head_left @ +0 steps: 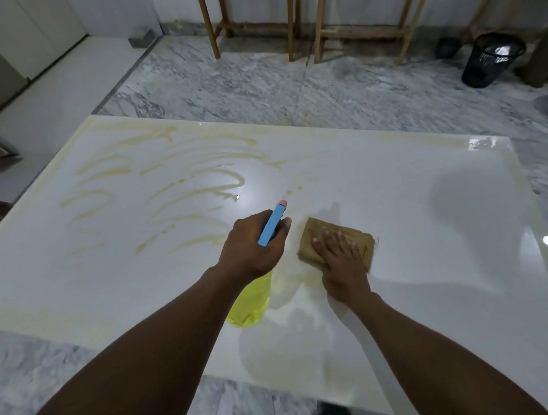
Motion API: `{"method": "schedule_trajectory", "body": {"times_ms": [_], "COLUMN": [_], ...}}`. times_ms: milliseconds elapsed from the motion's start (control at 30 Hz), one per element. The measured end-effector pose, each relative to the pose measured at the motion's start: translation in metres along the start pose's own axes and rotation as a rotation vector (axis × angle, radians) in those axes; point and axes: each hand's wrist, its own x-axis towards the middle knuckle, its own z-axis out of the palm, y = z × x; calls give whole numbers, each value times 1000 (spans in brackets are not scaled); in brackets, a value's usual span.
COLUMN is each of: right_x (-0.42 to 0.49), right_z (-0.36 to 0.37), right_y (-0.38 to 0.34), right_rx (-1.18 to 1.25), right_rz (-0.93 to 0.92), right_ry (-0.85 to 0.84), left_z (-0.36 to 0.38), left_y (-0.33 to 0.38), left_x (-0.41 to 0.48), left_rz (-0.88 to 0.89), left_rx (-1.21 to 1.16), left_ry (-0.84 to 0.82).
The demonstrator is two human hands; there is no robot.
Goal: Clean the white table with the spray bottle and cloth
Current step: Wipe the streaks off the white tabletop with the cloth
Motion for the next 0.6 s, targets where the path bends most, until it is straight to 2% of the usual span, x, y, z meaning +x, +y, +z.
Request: {"method": "schedule_trajectory", "body": {"times_ms": [200,333,400,467,533,600], "right_x": [-113,-152,-150,-142,-125,-96], "right_z": [48,59,48,31,-2,-41], "right_y": [-54,-78,-80,-79,-82,-76], "right_rx": [48,62,105,251,435,526], "right_rz": [-10,7,31,76,185,304], "right_ry": [6,-36,-89,-136,-209,-356], "left_z": [-27,-45,-51,-57,-63,-67], "left_y": [-36,-50,-51,-50,-47,-43], "left_x": [-92,-122,-126,-123,-110,-89], "left_rz": [-19,-35,-27,-17,-5,12], "left_rx": [-22,-28,-39,-46,-48,-41], "left_ry": [-21,-49,-61,-63,-59,-53]}}
